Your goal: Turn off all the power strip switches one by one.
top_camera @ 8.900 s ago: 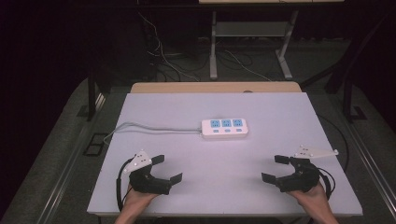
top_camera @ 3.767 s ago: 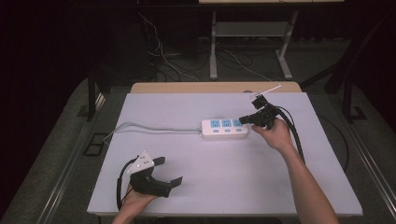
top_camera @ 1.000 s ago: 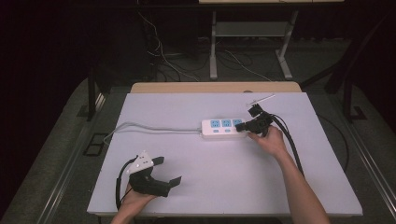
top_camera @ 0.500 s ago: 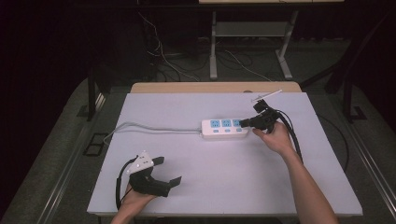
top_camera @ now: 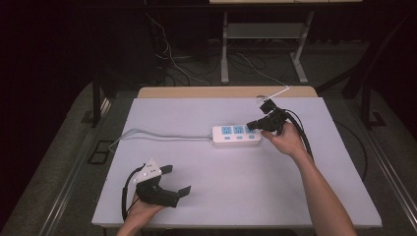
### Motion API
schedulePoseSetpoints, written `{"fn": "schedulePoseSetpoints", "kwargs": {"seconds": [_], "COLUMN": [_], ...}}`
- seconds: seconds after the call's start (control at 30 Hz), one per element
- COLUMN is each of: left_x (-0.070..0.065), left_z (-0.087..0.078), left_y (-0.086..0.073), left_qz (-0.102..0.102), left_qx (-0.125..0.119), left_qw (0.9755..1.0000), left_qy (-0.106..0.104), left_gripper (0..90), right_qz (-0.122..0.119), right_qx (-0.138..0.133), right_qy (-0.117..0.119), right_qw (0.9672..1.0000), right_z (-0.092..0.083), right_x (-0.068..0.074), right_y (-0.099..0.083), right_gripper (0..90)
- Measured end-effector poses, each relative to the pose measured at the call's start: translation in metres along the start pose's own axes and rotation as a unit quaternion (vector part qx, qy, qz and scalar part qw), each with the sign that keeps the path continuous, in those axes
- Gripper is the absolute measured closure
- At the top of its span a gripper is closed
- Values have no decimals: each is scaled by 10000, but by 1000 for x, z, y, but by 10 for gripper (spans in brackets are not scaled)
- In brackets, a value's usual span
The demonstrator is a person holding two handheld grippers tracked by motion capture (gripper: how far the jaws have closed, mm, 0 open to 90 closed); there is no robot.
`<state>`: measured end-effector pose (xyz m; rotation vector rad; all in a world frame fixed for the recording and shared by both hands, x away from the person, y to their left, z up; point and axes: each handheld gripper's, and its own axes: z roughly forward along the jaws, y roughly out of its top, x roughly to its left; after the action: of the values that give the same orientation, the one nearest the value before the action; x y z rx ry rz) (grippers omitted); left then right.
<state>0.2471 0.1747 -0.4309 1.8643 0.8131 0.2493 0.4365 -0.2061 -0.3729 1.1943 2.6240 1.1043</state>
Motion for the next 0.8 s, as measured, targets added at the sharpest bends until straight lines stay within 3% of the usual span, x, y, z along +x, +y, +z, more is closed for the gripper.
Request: {"fn": "schedulePoseSetpoints", "kwargs": {"seconds": [0.4, 0.8], "left_x": [-1, 0], "left_z": [1, 0], "left_y": [0, 0], "left_qz": [3, 2], "left_qx": [10, 5], "left_qw": [10000, 10000], "left_qy": [-18, -16], "left_gripper": [0, 0], "right_qz": [-104, -91], "right_qx": [34, 185], "right_qy": [-5, 23], "right_qw": [9999, 9998], "right_z": [3, 18], "right_x": [11, 11], "right_y": [15, 17], "right_gripper": [900, 900]}}
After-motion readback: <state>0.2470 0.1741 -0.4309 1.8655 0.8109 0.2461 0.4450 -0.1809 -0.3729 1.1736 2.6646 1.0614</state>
